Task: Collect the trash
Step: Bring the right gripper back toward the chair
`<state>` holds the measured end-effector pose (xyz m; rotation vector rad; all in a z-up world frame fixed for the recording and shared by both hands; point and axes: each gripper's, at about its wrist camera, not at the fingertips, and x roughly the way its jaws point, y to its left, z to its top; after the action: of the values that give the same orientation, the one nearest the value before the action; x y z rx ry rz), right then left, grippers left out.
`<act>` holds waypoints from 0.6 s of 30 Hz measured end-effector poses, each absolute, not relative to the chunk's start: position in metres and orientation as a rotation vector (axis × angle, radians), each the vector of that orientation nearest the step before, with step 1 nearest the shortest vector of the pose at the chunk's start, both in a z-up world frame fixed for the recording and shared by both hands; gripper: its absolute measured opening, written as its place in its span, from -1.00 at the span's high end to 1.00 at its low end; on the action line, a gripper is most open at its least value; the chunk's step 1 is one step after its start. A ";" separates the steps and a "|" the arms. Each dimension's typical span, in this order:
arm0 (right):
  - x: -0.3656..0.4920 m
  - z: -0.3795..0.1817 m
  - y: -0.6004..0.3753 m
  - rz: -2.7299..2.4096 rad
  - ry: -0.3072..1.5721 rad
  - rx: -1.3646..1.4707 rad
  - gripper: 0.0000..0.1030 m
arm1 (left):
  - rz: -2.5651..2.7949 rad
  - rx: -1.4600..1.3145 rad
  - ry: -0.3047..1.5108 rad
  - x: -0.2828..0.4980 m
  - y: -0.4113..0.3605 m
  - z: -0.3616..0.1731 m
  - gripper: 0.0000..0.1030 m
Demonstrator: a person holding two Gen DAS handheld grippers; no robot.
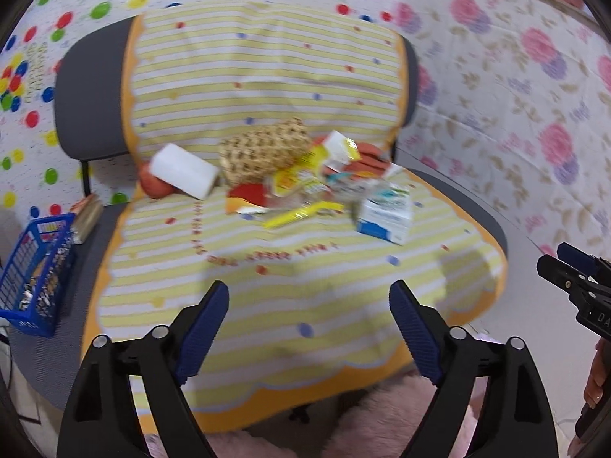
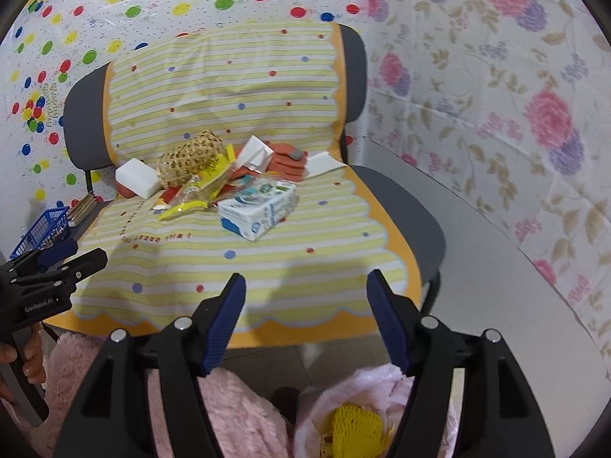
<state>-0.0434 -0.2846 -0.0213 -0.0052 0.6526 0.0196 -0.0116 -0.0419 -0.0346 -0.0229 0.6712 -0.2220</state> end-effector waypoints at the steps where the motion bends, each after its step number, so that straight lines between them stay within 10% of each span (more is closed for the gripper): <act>1: -0.038 -0.020 -0.282 0.028 0.649 -0.007 -0.40 | -0.211 -0.021 0.670 -0.007 -0.038 -0.033 -0.68; 18: 0.033 -0.018 -0.278 0.053 0.648 0.040 -0.45 | -0.195 0.150 0.714 0.095 -0.063 -0.072 -0.71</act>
<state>0.0328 -0.2775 -0.0177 0.0398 0.6479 0.0535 0.0951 -0.0625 -0.0721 0.1497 0.7144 -0.1950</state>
